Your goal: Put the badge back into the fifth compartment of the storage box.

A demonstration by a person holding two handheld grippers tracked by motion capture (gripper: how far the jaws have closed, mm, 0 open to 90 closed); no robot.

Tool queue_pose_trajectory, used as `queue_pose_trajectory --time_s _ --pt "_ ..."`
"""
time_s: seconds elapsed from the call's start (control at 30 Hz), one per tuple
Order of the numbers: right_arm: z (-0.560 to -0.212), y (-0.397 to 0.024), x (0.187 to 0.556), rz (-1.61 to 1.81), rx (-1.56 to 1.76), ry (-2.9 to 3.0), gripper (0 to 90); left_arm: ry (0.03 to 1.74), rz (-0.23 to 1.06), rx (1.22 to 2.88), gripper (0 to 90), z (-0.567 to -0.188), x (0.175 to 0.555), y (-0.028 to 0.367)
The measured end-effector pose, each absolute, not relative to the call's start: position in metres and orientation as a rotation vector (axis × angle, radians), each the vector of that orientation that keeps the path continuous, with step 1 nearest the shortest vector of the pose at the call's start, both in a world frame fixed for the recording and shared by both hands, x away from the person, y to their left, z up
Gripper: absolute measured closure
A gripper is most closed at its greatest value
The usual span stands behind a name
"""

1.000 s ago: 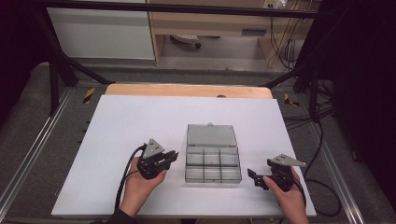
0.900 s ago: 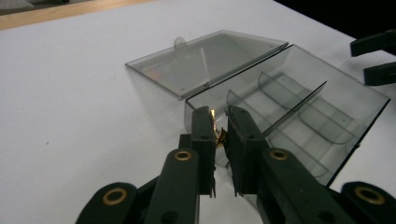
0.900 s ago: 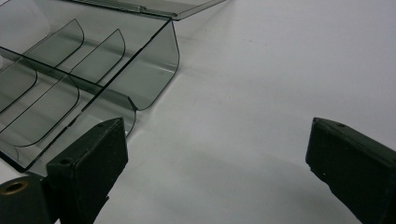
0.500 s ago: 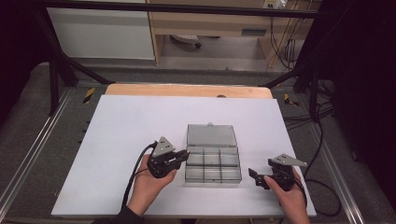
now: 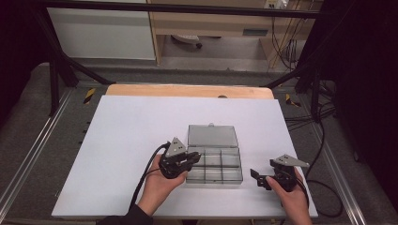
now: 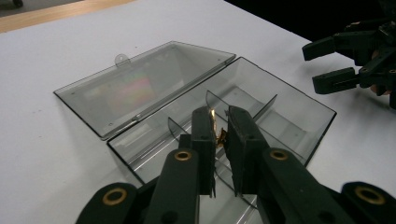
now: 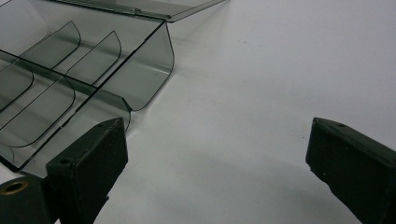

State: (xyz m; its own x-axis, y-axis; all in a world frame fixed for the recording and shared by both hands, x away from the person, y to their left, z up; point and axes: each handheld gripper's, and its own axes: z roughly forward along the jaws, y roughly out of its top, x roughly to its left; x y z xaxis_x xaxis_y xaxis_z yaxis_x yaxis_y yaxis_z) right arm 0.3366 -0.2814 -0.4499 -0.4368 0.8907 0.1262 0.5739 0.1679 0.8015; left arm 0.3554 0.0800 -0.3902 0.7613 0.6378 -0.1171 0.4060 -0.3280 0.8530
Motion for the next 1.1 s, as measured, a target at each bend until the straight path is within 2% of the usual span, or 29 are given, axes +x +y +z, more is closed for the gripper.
queue_pose_trajectory --time_s 1.1 --pt "-0.45 -0.282 0.337 1.17 1.389 2.076 5.8 0.712 0.237 2.042 81.3 -0.401 0.348 0.039"
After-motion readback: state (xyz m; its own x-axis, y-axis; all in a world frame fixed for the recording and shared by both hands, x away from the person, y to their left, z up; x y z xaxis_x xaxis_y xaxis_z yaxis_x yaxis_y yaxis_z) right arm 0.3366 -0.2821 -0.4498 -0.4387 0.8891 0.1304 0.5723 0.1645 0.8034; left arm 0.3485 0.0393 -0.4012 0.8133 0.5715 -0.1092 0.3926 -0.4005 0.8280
